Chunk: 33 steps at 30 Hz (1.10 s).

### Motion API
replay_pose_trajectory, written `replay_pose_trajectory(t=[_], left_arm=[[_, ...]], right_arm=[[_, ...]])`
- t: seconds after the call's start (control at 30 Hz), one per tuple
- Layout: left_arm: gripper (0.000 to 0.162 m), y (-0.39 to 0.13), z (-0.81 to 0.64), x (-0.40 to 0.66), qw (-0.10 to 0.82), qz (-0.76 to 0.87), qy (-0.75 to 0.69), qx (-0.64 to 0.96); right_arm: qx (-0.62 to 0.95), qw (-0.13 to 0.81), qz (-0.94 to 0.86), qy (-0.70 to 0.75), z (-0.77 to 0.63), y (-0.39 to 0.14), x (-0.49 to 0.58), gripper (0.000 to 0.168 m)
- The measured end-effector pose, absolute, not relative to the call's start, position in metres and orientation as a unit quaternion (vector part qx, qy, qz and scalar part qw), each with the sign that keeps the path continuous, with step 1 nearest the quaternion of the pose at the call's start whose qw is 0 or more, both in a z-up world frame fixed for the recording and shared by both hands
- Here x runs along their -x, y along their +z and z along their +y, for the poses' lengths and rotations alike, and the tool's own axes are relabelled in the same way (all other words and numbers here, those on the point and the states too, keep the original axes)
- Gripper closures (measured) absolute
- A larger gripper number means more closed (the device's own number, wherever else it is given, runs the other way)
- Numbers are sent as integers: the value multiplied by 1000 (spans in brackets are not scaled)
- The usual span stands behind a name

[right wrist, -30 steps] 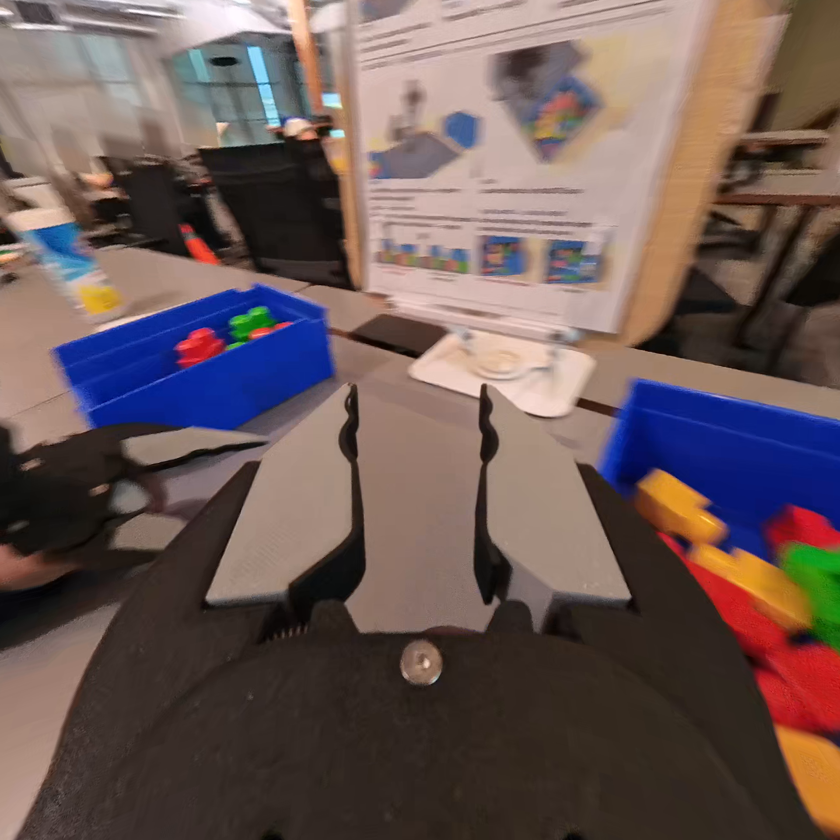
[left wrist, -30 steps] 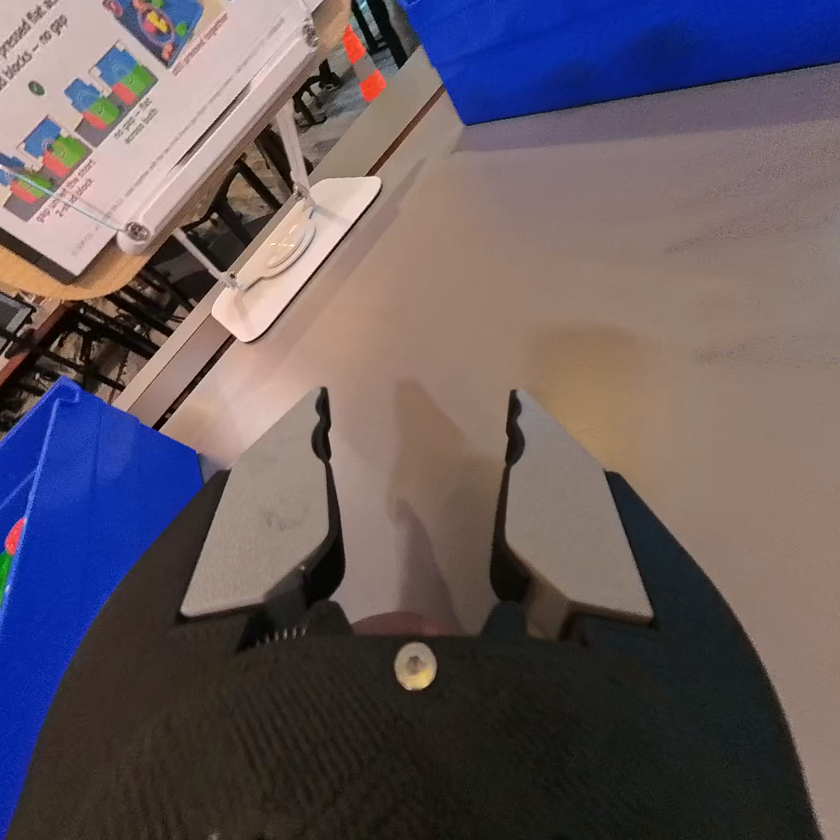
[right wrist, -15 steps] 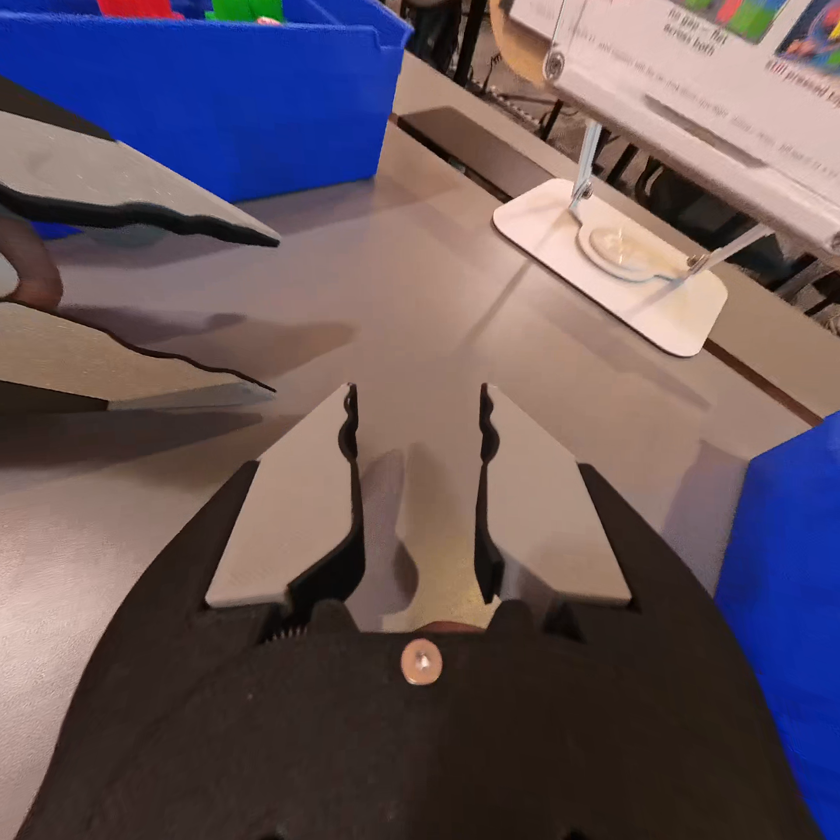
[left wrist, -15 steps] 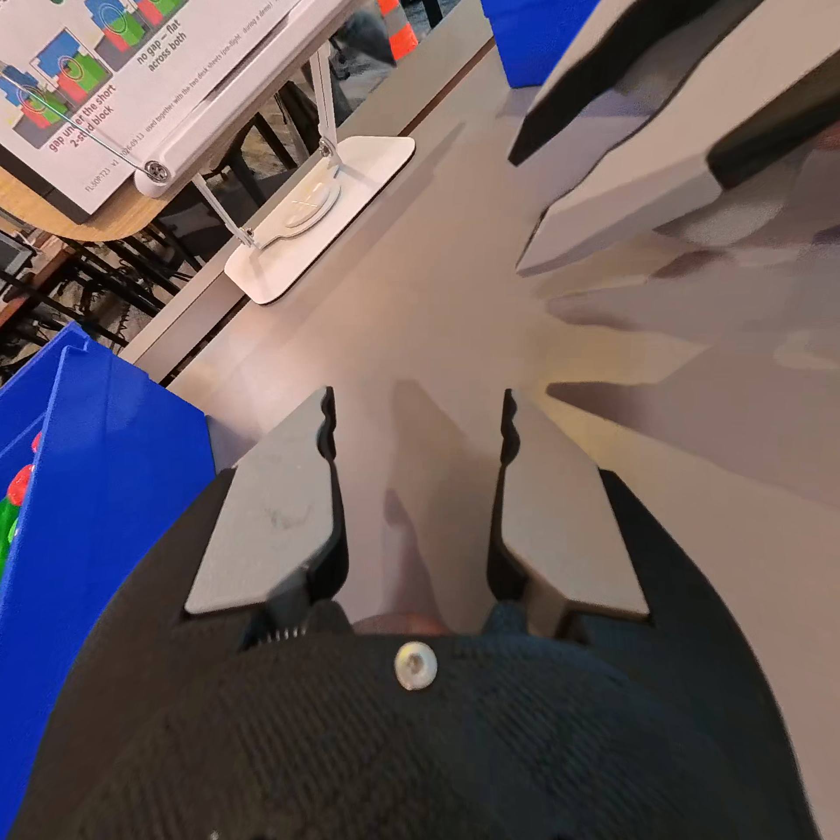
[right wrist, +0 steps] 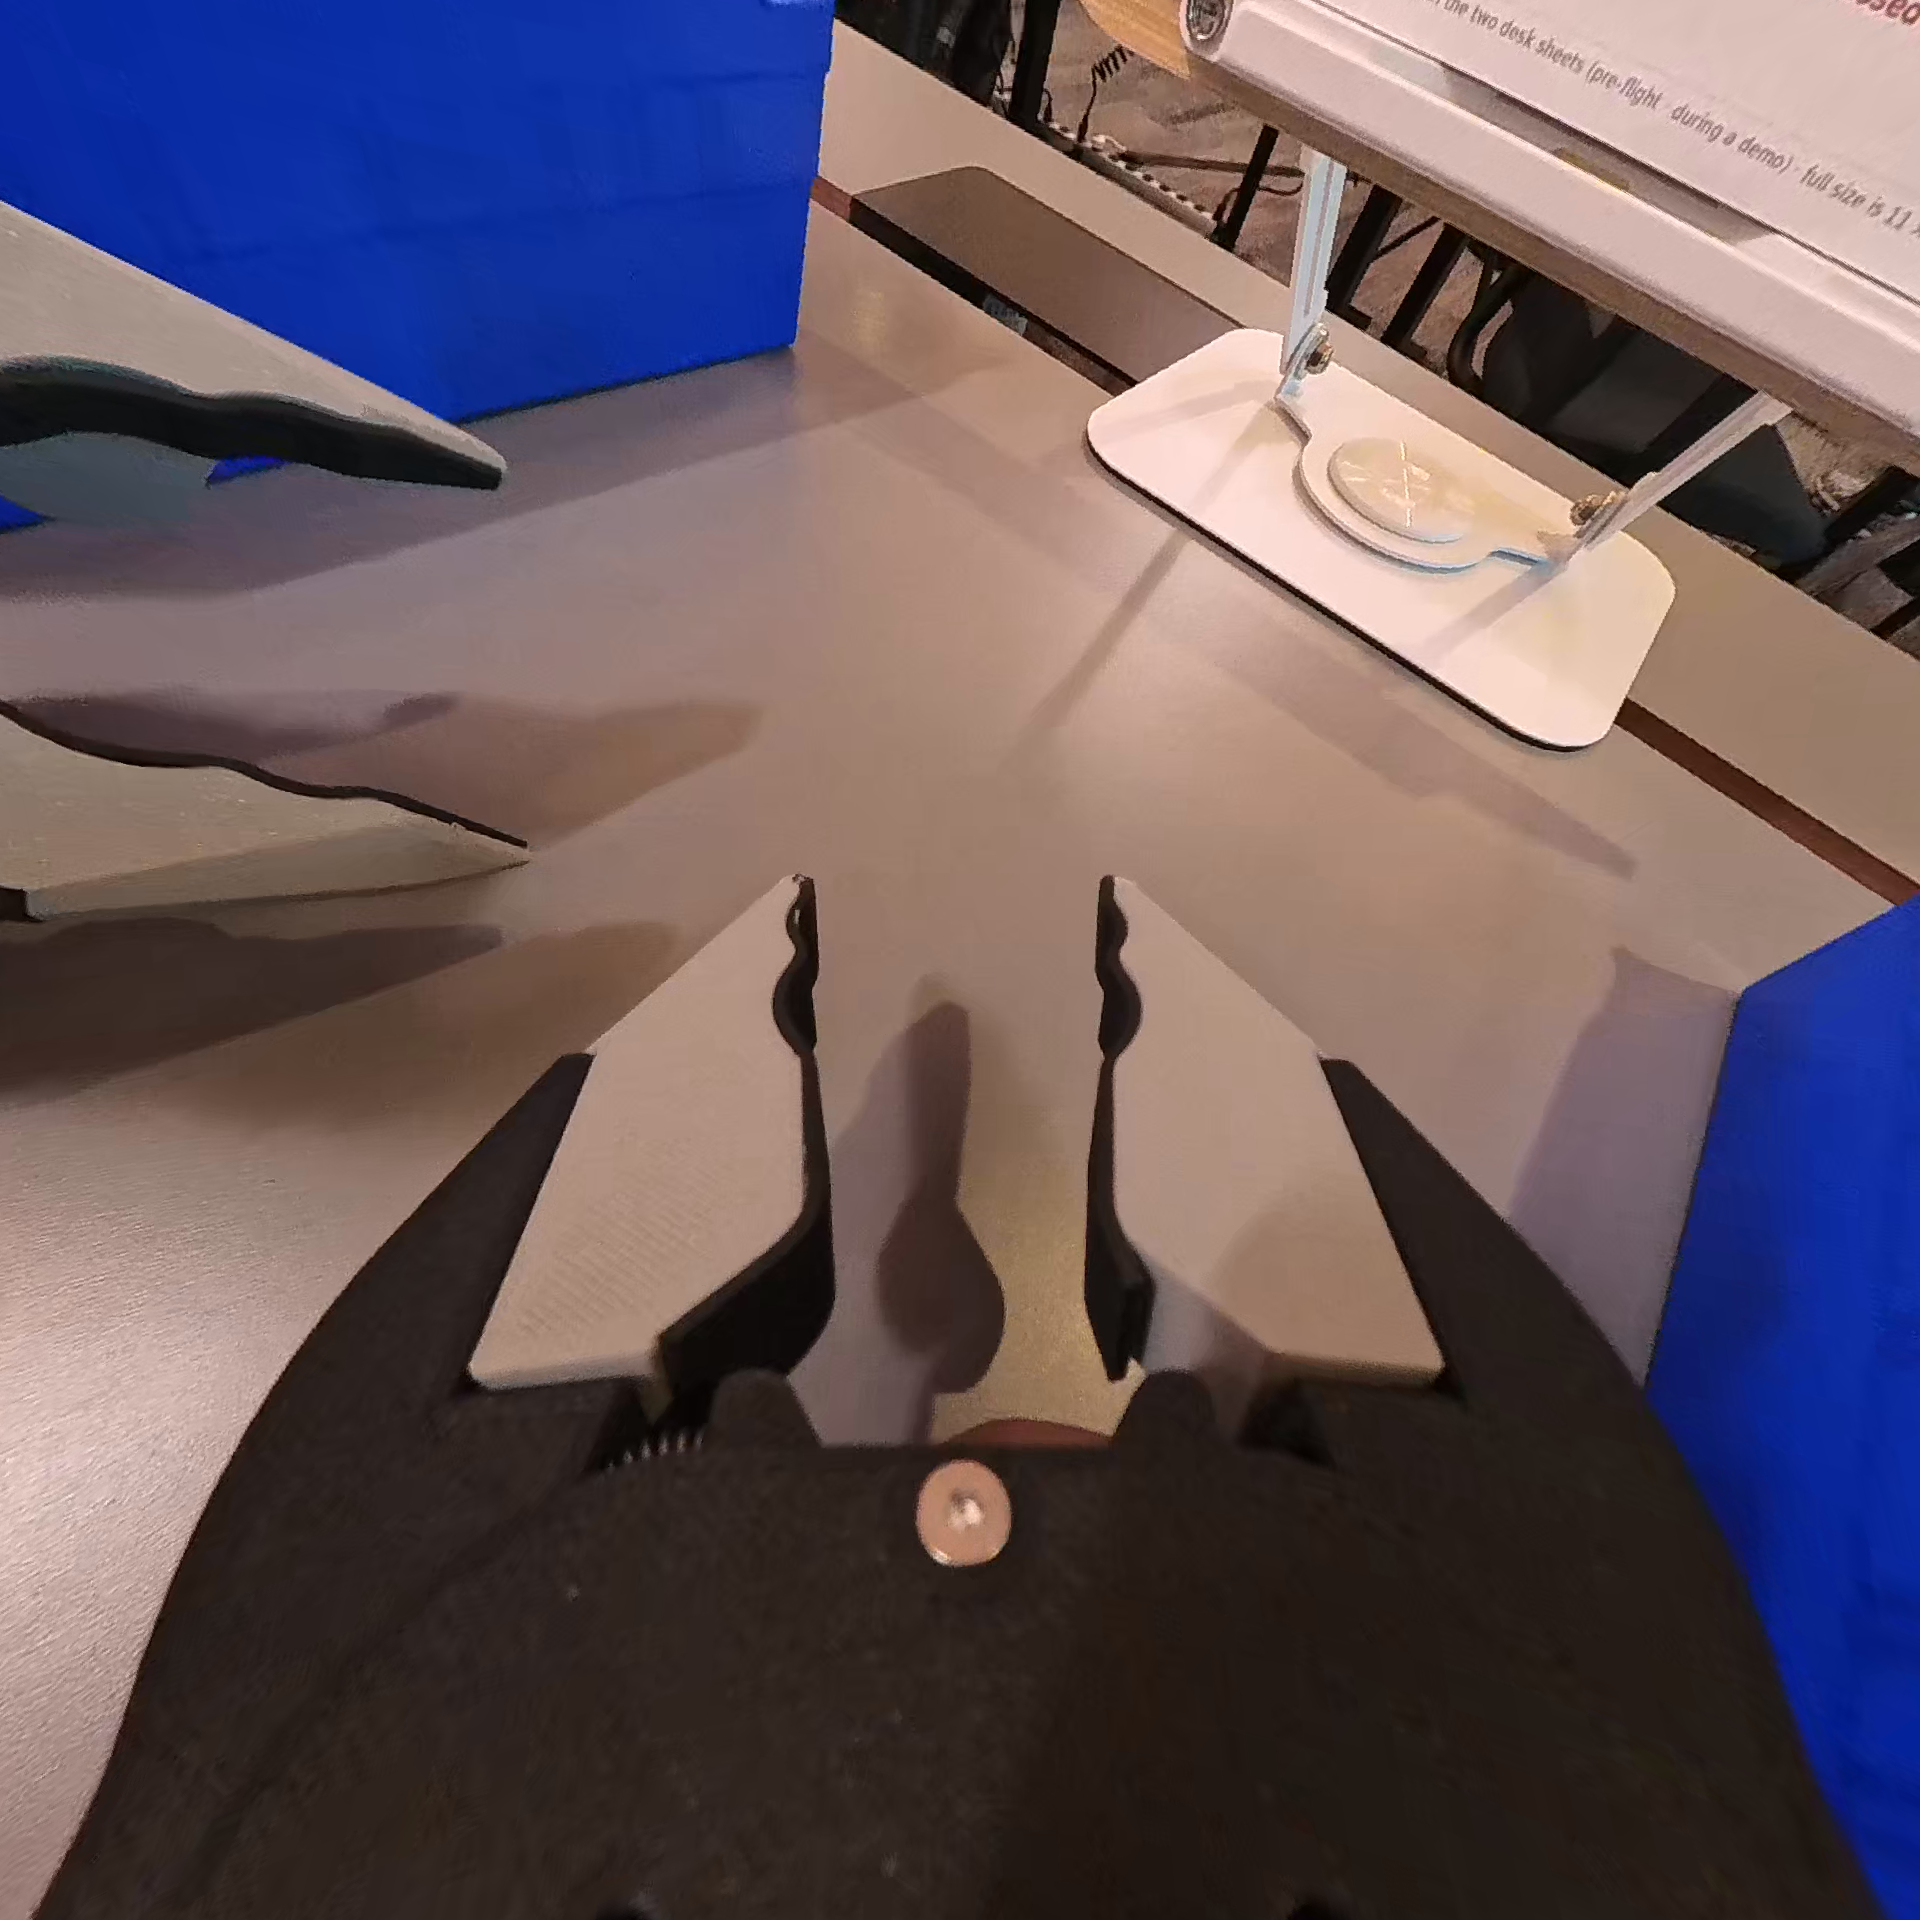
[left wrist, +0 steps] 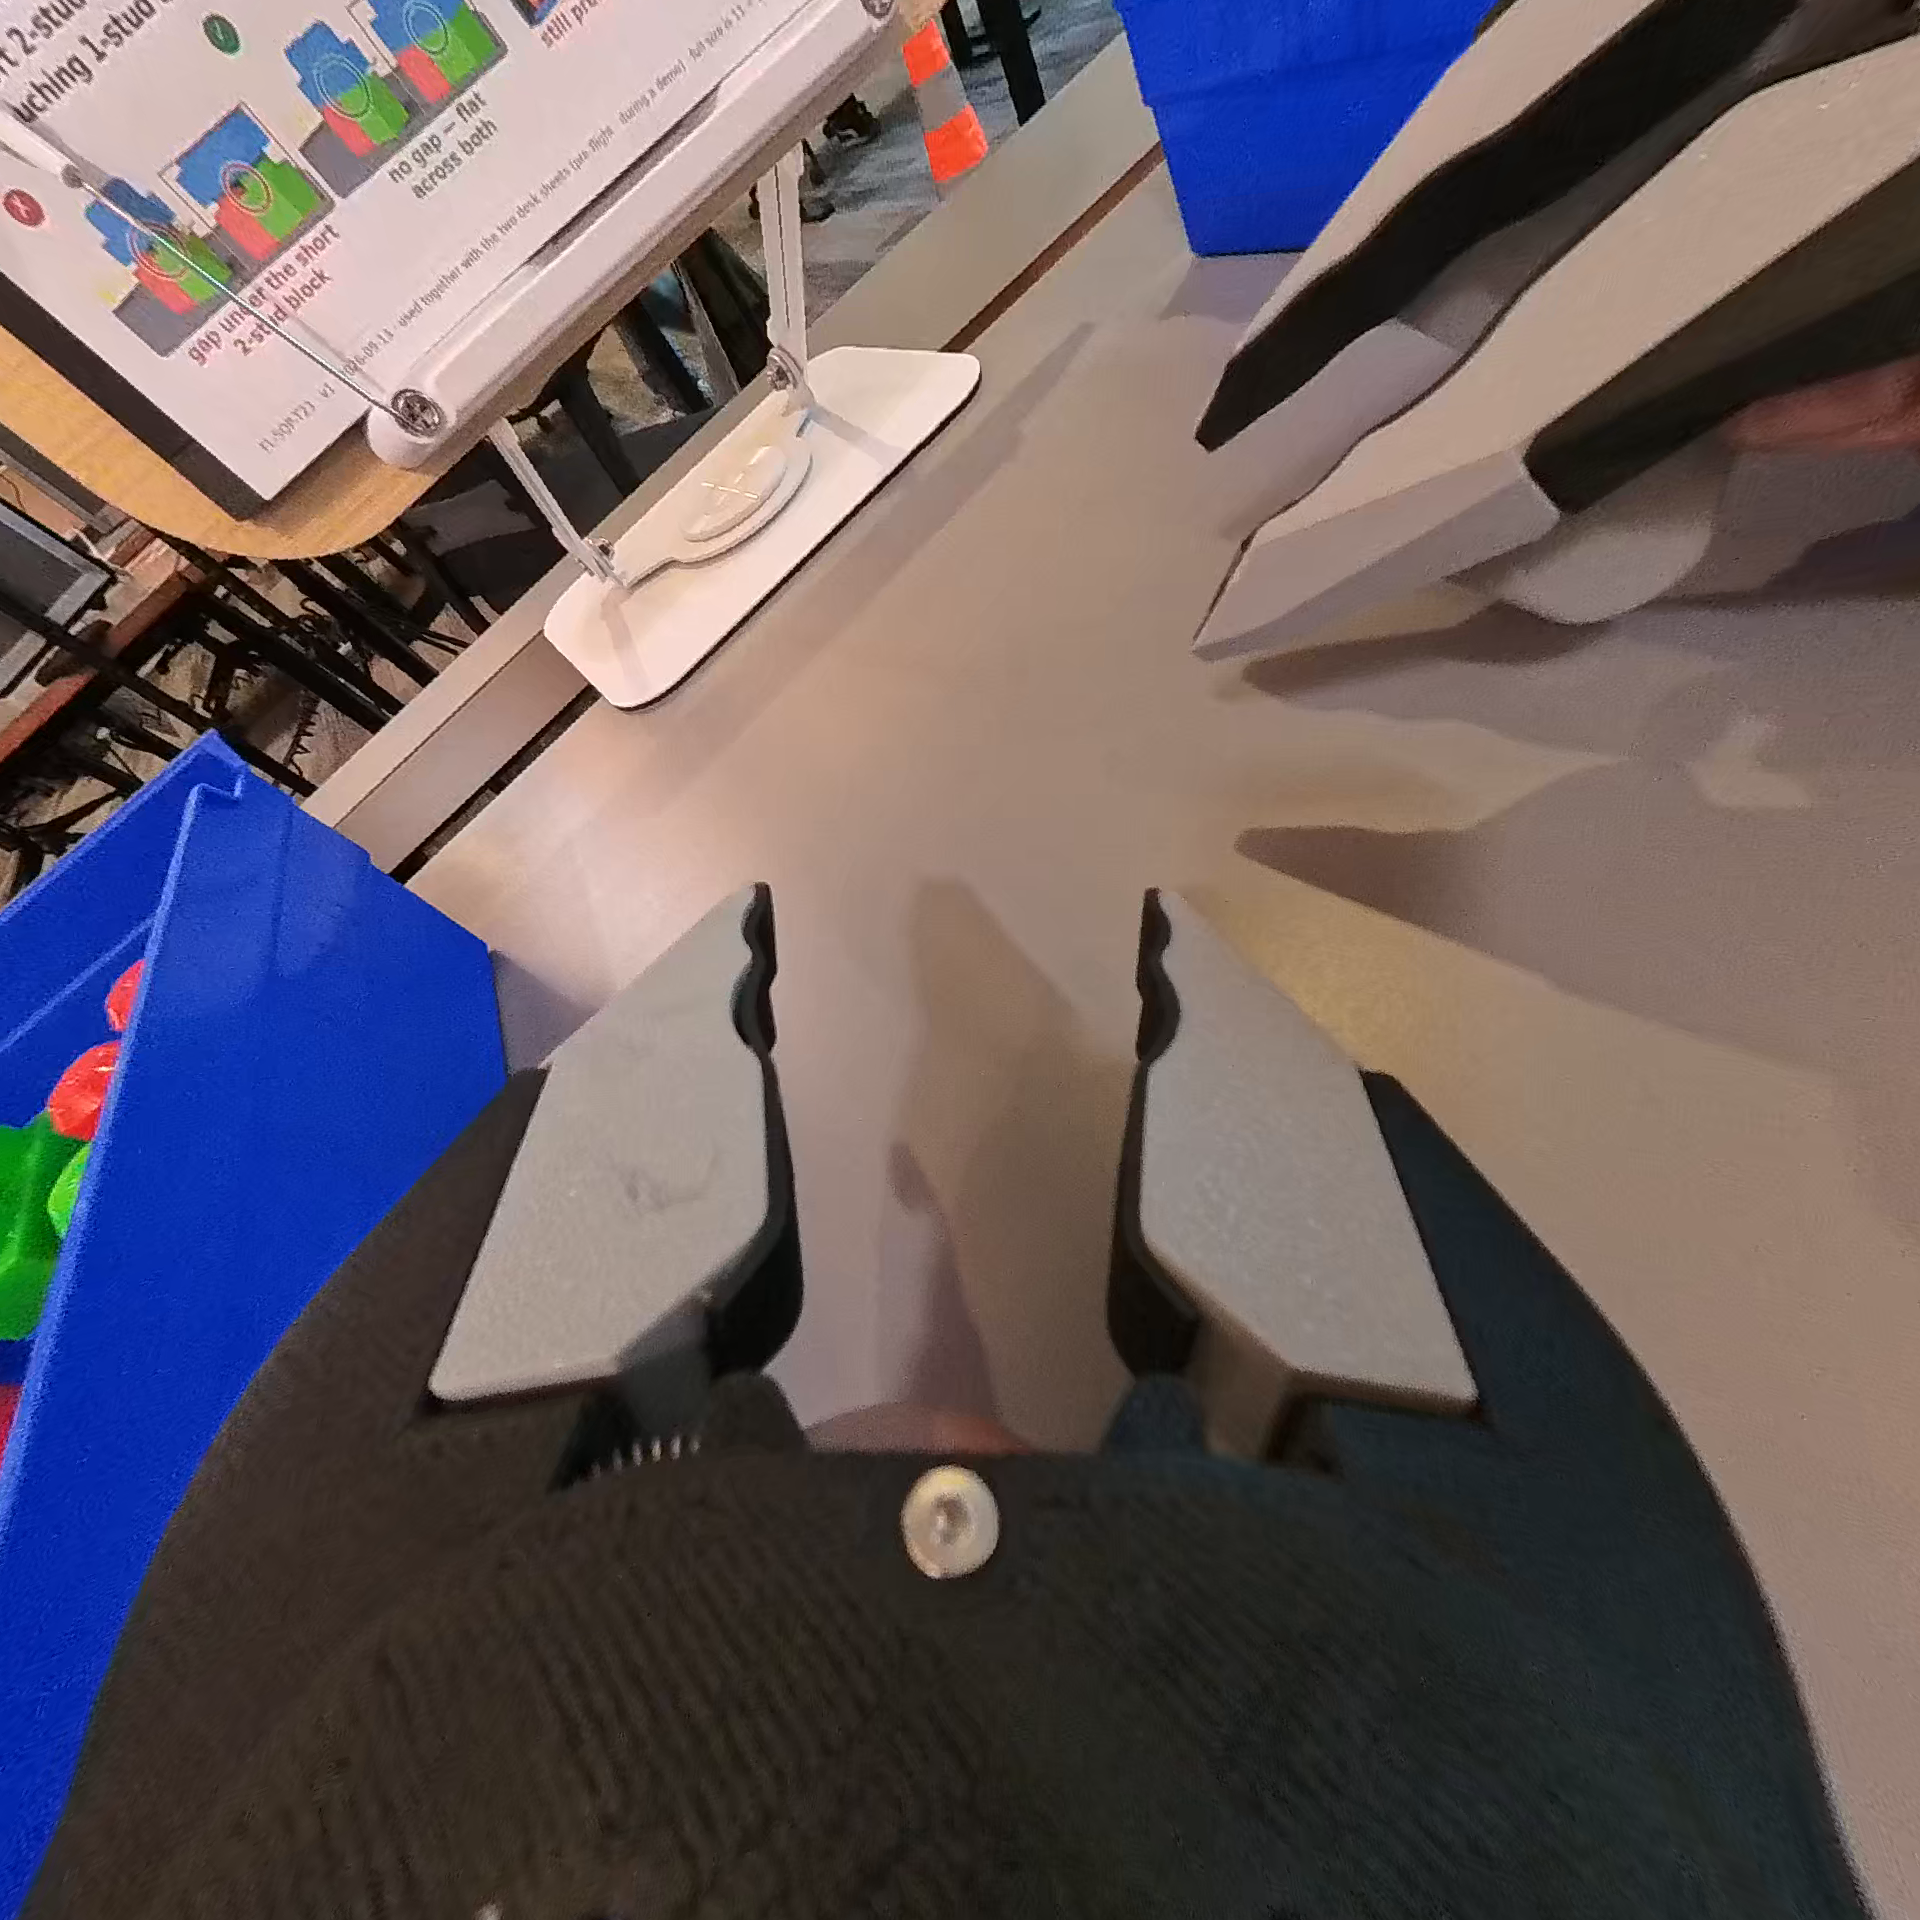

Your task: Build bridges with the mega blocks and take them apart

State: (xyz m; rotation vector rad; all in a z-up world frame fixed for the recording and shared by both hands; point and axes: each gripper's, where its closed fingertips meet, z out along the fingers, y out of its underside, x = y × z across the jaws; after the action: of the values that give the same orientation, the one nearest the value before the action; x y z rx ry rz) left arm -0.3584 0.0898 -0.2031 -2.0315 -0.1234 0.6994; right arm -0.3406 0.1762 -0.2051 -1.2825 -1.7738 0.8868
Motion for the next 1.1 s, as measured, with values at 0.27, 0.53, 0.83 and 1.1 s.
replay_pose_trajectory(t=[0.27,0.53,0.83,1.1], left_arm=[[98,-198,88,360,476,-42,306,824],[99,-198,88,360,473,-38,309,824],[99,-201,88,361,469,-38,310,826],[100,-203,89,359,467,-36,310,828]], right_arm=[[504,359,-702,351,170,-215,340,117],[503,357,-704,352,169,-216,340,117],[497,354,-710,352,167,-217,340,118],[495,351,-711,354,165,-217,339,118]])
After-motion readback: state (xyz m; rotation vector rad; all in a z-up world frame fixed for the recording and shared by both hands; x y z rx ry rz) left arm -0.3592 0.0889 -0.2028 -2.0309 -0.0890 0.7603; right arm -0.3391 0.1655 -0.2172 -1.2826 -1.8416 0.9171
